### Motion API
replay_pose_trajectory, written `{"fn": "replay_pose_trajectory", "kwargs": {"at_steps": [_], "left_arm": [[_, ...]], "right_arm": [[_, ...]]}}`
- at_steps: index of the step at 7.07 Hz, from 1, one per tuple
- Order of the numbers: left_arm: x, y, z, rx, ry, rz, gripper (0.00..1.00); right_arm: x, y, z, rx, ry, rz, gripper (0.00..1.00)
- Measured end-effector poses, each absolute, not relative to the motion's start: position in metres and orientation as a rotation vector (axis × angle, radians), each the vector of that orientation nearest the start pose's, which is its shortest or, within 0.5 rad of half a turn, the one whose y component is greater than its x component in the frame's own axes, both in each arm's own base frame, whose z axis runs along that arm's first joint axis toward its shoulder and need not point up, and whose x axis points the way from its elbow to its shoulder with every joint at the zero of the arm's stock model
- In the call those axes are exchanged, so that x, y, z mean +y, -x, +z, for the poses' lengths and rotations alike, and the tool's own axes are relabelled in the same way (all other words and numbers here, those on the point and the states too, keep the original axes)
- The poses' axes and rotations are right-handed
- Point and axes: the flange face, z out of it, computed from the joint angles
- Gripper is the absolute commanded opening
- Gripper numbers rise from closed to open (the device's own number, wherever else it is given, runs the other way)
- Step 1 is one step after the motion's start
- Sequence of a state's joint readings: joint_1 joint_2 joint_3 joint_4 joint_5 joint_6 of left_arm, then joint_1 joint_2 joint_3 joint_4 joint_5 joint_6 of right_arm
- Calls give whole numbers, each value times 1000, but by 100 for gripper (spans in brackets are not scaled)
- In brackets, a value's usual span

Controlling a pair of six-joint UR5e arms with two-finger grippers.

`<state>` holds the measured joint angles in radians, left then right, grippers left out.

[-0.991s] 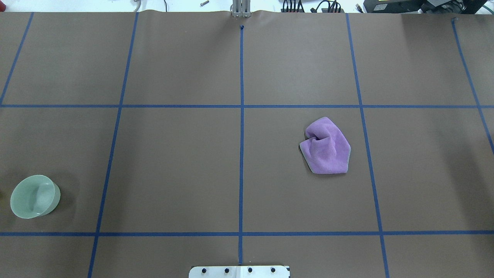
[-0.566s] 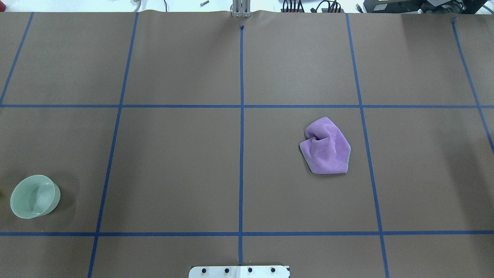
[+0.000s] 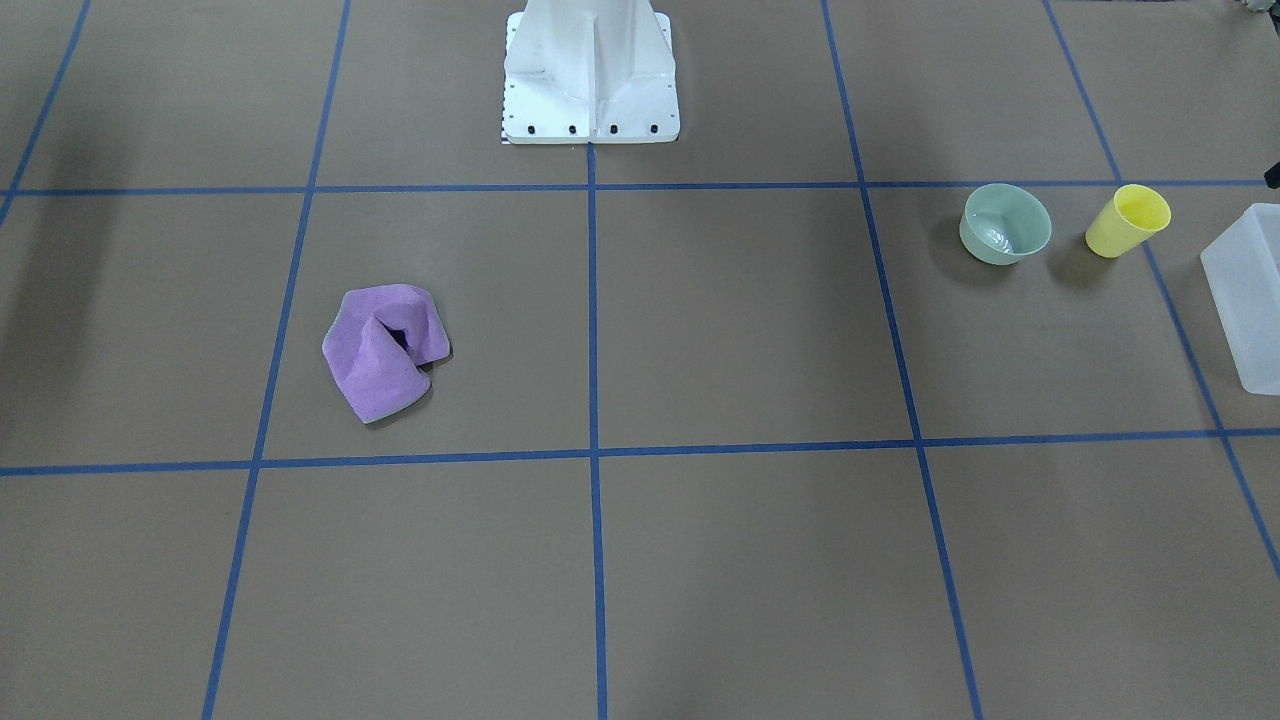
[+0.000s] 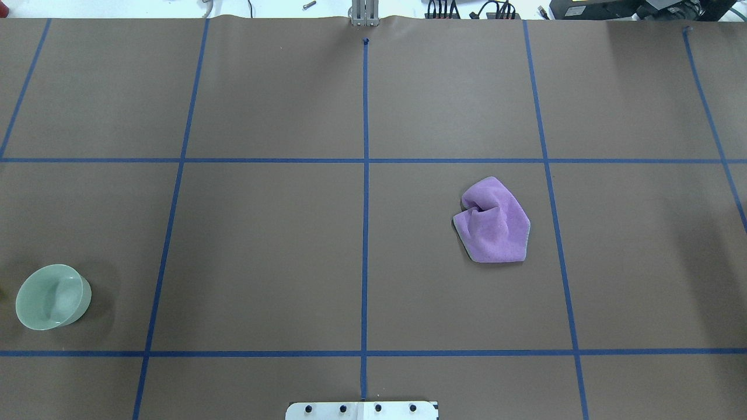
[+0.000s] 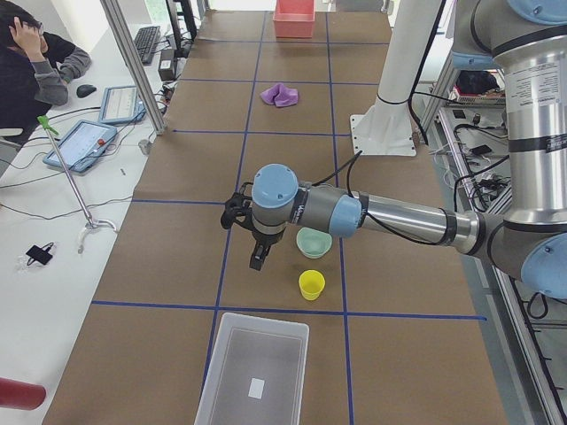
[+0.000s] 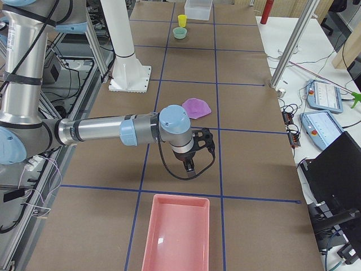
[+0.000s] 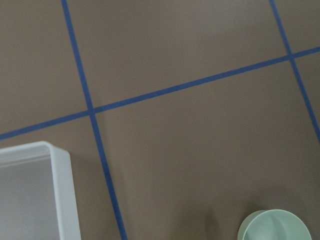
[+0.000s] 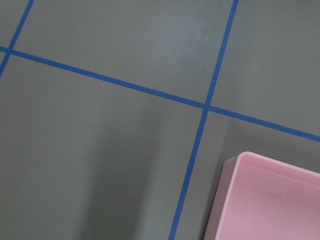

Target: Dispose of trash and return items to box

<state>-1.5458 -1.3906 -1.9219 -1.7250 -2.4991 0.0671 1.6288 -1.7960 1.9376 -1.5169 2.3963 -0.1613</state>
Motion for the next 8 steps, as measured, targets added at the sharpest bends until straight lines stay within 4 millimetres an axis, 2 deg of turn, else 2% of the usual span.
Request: {"fn": "replay_pose_trajectory", "kwargs": {"at_steps": [1,4,6,8], "left_arm": [[-418,38,544,925,-326,226,99],[-371,9,583,931,-225,168,98],[-346,-31,600,886,-197,123,98],[-332,-73,632,859,-203,107,97]], "right_arm": [[-402,-75,567,-808,-255,-161,100],[-405,-51,562,-821,-254,-118,100],[-401,-47,565,-822,-256,-115,100],[-394,-47,570,-821,-257,-115,100]]}}
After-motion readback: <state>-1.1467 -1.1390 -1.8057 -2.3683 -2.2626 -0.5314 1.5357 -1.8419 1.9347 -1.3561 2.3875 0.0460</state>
